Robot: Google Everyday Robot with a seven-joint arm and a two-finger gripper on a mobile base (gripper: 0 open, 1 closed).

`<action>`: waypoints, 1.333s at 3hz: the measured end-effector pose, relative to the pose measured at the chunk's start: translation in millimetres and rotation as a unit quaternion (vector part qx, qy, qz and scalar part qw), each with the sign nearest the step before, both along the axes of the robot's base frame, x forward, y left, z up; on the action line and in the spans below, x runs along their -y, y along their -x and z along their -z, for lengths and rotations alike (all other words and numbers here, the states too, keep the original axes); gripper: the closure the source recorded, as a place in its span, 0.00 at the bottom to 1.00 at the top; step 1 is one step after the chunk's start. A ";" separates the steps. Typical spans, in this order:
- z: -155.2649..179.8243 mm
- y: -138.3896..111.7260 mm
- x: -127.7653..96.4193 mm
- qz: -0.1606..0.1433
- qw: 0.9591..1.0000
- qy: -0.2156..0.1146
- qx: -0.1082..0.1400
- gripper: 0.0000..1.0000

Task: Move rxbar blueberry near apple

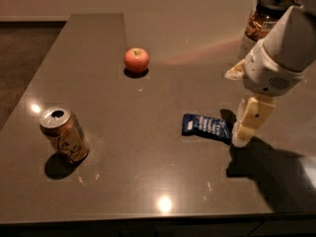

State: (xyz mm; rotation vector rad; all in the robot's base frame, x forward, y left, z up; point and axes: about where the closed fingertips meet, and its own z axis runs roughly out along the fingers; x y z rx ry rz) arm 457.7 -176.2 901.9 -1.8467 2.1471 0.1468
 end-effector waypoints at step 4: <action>61.3 -6.7 -39.7 -0.051 0.998 -0.011 -0.027 0.18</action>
Offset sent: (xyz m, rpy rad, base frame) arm 0.0015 0.0428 -0.0610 0.0320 0.0390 0.1137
